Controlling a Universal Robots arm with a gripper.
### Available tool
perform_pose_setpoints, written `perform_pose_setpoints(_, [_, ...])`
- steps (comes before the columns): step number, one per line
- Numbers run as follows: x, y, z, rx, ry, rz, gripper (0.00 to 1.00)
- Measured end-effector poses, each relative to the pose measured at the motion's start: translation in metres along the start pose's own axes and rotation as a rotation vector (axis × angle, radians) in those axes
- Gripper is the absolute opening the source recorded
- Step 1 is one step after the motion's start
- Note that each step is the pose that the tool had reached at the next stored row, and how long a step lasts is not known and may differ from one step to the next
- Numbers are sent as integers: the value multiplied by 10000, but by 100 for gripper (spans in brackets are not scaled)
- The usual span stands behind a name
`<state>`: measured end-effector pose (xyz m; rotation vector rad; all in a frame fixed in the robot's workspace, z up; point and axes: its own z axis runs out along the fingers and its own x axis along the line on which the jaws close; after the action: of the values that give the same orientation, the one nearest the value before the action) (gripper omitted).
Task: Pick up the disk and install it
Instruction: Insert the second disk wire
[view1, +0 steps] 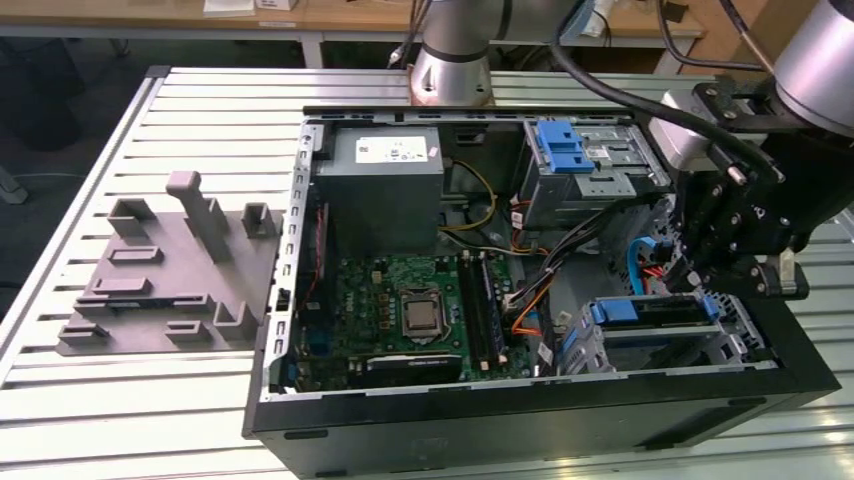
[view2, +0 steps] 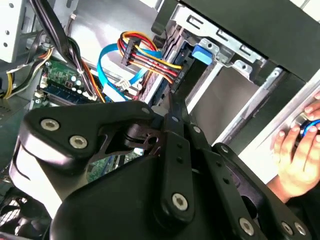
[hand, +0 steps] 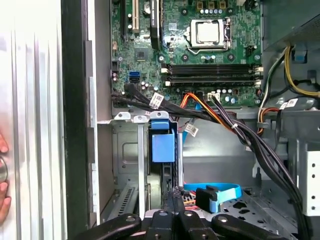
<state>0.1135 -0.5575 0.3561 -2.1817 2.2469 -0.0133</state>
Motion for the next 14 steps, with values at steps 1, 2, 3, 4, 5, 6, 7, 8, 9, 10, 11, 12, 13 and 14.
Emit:
perform_pose_setpoints(1, [0,10,-9,0,0,1,11])
perform_pose_setpoints(2, [0,31,-10,5,-4,1,11])
perform_pose_setpoints(3, [1,55,-12,20,-14,0,11])
perform_pose_setpoints(4, [2,77,-15,37,-30,1,11])
perform_pose_setpoints(5, [3,89,-24,48,-38,1,11])
perform_pose_setpoints(6, [3,97,-38,55,-43,0,11])
perform_pose_setpoints(7, [3,102,-61,58,-45,1,11])
perform_pose_setpoints(8, [3,103,-92,59,-48,0,11])
perform_pose_setpoints(9, [3,102,-135,59,-51,-1,11])
perform_pose_setpoints(10, [2,102,-176,59,-56,-1,11])
perform_pose_setpoints(11, [3,102,-218,59,-56,0,11])
perform_pose_setpoints(12, [3,102,-254,59,-55,1,11])
perform_pose_setpoints(13, [2,102,-270,59,-53,0,11])
perform_pose_setpoints(14, [2,105,-270,59,-57,1,11])
